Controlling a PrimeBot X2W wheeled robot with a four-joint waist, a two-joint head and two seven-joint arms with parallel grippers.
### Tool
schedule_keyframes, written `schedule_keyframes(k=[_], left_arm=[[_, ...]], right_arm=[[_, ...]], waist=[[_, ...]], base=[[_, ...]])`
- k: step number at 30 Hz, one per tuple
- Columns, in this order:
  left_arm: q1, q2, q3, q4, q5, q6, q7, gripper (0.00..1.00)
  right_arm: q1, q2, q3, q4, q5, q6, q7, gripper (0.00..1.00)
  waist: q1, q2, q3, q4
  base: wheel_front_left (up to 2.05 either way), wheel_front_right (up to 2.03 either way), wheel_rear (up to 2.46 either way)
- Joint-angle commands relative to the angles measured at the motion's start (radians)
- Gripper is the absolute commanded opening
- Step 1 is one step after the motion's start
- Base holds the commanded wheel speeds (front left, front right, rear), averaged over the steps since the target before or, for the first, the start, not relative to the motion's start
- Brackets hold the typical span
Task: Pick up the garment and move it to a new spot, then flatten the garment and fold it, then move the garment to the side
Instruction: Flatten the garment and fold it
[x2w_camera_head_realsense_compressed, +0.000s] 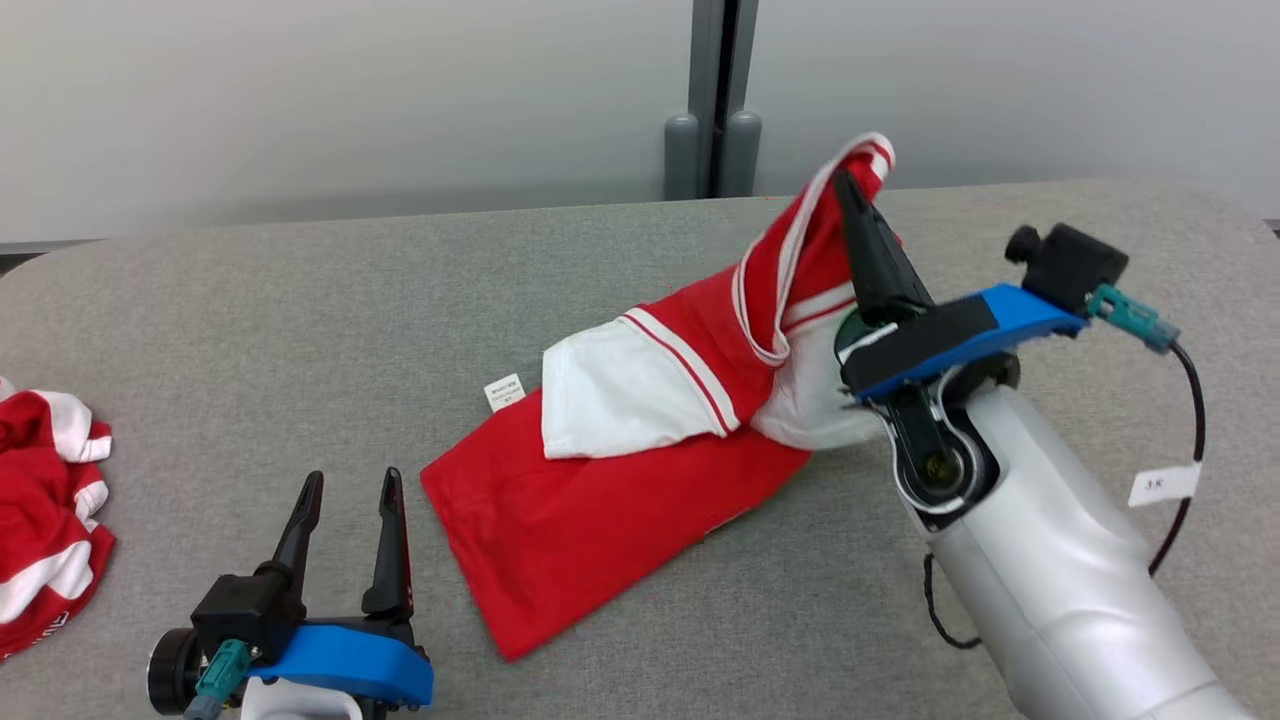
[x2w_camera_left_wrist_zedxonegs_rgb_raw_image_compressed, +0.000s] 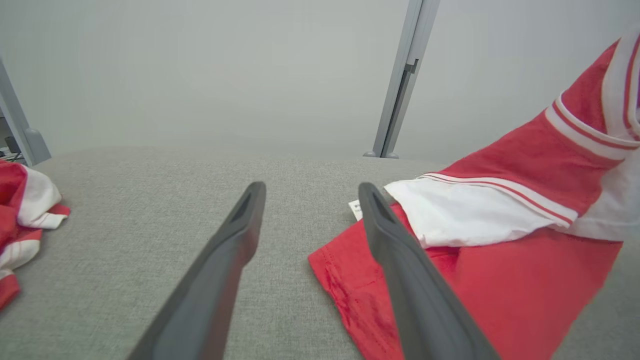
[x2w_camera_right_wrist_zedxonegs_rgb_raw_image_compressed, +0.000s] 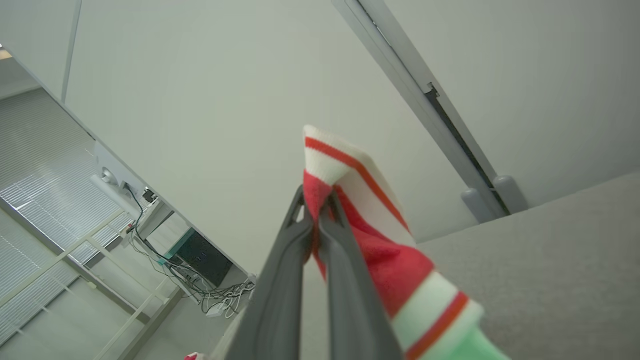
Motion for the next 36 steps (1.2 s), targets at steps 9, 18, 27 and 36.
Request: schedule_keyframes(k=[9,18,27,36], left_arm=[[0.015,0.005,0.012,-0.004,0.010,-0.006,-0.003,1.00],[-0.007,0.009,0.016,-0.018,0.016,-0.009,-0.003,1.00],[-0.068,0.022,-0.017,-0.016,0.023,-0.013,-0.003,1.00],[-0.114,0.025,-0.051,-0.014,0.023,-0.016,-0.003,1.00]], right_arm=[[0.222,-0.010,-0.073,-0.143,-0.096,0.001,0.048,0.00],[0.456,0.004,-0.267,-0.483,-0.201,0.001,0.235,0.00],[0.307,0.011,-0.497,-0.196,-0.395,0.001,0.275,0.00],[0.077,0.003,-0.540,0.099,-0.523,0.001,0.148,0.00]], waist=[[0.0000,0.0000,-0.020,-0.056],[0.0000,0.0000,0.011,-0.073],[0.0000,0.0000,0.092,-0.013],[0.0000,0.0000,0.150,0.064]], base=[[0.00,0.00,0.00],[0.00,0.00,0.00],[0.00,0.00,0.00],[0.00,0.00,0.00]])
